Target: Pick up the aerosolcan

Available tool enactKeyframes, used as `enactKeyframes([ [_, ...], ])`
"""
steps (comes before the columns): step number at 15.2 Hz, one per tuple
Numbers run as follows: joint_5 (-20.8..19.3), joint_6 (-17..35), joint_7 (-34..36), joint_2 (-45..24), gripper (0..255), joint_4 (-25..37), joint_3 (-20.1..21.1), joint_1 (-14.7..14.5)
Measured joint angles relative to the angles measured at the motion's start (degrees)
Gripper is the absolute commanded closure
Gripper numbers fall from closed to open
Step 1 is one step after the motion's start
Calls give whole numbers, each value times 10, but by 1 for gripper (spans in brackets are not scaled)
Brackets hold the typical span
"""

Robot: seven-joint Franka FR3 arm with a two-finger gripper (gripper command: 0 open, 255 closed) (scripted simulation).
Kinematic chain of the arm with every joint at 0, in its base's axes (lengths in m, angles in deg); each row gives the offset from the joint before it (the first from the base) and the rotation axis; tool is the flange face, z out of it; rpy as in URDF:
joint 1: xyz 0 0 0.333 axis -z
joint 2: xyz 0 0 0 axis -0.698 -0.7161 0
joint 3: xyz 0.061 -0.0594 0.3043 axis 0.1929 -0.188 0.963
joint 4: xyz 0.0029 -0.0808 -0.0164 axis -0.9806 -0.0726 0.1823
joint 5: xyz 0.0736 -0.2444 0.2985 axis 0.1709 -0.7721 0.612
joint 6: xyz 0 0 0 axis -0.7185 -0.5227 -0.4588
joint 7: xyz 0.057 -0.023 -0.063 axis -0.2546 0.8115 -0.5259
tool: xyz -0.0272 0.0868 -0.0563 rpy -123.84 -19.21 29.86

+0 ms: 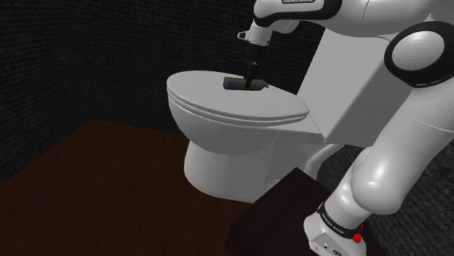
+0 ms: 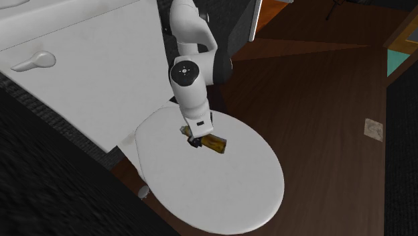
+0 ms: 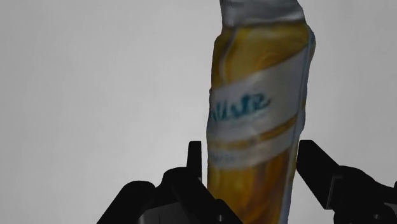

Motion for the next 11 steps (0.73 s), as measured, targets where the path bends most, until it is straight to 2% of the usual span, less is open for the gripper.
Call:
enactKeyframes([
  [11,2,-86,7,-12,255,95,2,1],
])
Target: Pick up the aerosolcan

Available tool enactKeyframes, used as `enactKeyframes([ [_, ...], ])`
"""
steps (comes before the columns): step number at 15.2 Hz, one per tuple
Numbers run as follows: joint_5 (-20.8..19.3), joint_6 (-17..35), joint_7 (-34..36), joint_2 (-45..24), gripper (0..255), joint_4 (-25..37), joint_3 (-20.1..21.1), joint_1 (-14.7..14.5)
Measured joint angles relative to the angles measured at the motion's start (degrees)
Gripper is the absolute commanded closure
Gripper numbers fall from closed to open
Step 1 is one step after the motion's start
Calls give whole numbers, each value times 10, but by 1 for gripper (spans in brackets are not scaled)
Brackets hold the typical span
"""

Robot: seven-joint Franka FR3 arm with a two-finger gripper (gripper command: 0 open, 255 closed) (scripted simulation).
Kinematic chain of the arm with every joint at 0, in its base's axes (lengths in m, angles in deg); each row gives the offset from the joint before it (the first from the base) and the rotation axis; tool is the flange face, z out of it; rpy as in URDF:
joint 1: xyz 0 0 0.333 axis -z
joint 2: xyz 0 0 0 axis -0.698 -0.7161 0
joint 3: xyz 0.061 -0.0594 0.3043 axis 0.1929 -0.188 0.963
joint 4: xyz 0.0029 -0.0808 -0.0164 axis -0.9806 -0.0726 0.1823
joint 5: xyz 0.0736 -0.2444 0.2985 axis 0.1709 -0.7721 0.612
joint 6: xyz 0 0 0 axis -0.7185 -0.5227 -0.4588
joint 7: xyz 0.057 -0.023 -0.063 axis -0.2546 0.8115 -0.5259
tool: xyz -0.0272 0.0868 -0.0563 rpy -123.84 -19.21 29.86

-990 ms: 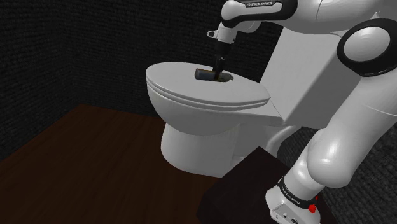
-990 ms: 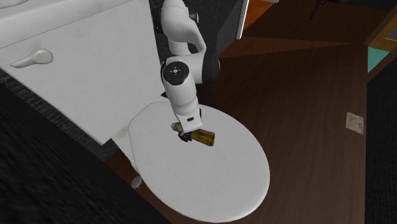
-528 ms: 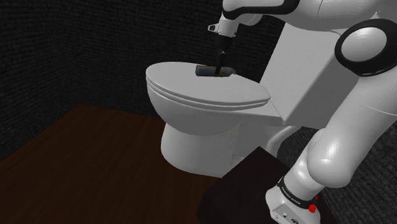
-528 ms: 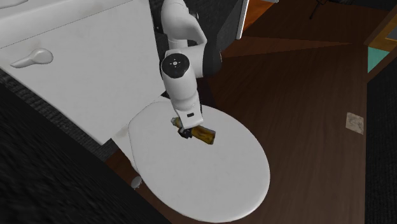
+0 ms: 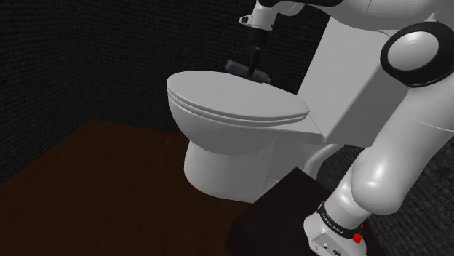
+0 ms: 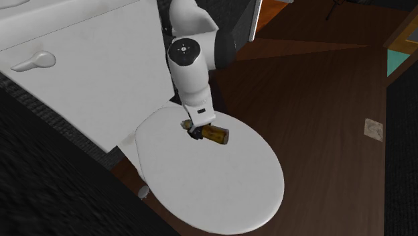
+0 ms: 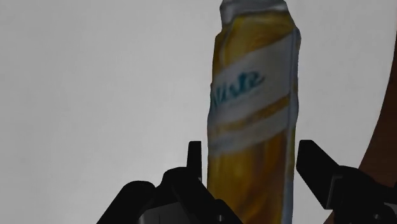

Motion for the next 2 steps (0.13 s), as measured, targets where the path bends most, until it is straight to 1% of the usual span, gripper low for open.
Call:
enactKeyframes([
  [2,1,-15,1,-3,255,18,0,1],
])
